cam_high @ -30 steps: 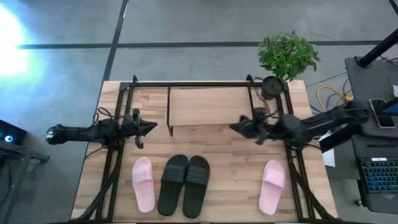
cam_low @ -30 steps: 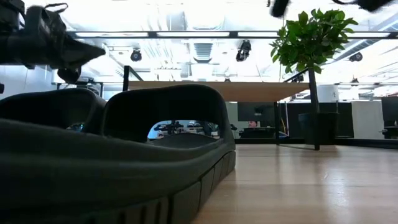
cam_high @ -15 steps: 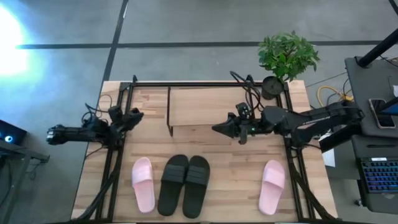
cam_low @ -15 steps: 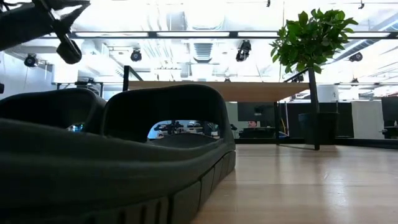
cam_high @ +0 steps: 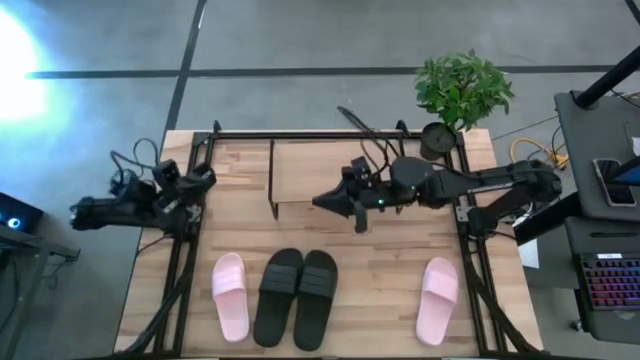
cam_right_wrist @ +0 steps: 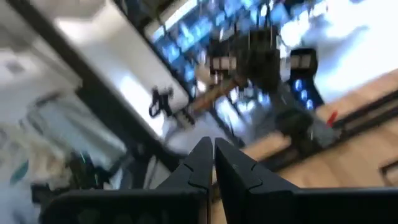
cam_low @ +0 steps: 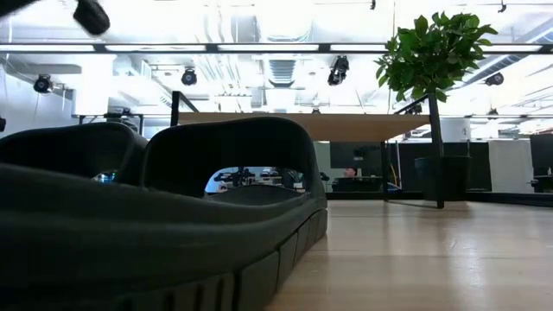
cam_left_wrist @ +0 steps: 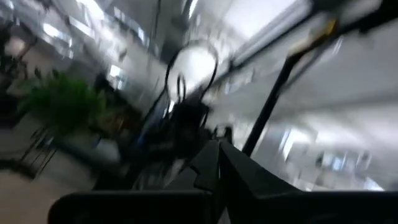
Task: Pick and place slides into the shelf
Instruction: Put the right black slide on the shelf
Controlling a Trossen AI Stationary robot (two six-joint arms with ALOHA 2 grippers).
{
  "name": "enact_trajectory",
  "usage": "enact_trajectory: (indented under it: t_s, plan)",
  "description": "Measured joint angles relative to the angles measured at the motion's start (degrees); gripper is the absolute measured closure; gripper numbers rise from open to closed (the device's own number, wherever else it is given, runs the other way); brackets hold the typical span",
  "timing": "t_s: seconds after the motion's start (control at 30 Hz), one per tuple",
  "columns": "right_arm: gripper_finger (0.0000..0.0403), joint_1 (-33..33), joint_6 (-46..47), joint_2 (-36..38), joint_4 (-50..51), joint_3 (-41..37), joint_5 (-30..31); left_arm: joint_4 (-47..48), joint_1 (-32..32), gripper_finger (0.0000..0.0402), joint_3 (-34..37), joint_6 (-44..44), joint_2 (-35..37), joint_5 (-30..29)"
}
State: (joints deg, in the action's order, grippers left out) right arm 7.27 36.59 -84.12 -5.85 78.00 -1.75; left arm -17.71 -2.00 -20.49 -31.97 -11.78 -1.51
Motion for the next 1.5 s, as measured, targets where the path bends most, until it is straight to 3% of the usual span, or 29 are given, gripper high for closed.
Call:
enact_trajectory:
  t_s: [0.2,0.33,0.53,0.8,0.97,1.1,1.23,1.37,1.5]
  plan:
    - [0.039,0.0,1.4,-0.5,15.1,4.3,2.0,44.2,-0.1,0.0402,-23.3,13.2,-15.6,4.5]
    - [0.039,0.9,6.6,-0.5,22.9,4.1,3.5,58.9,-0.5,0.0402,-31.4,19.5,-23.7,3.9]
    - [0.039,3.5,11.6,-1.2,29.8,3.8,3.3,63.8,-7.1,0.0402,-34.3,22.4,-29.2,-4.2]
    - [0.0381,8.2,11.9,-1.3,27.7,4.2,3.0,59.7,-25.4,0.0402,-43.3,21.6,-33.7,-15.9]
    - [0.0361,9.0,11.8,-1.5,21.3,4.4,-6.2,62.2,-32.6,0.0402,-46.4,15.2,-40.5,-20.0]
    - [0.0353,9.2,11.4,-2.9,22.8,4.3,-10.9,68.3,-36.2,0.0402,-46.5,12.3,-44.2,-20.6]
    - [0.0353,9.5,12.9,-4.6,24.6,4.3,-14.1,71.7,-40.4,0.0402,-46.3,7.4,-48.4,-26.0]
    - [0.0349,10.8,11.4,-7.2,29.5,4.3,-14.7,73.3,-44.6,0.0402,-46.5,5.8,-54.4,-32.9]
    - [0.0336,12.6,13.5,-9.8,31.6,4.3,-12.4,81.0,-47.6,0.0402,-48.6,-0.2,-61.9,-35.6]
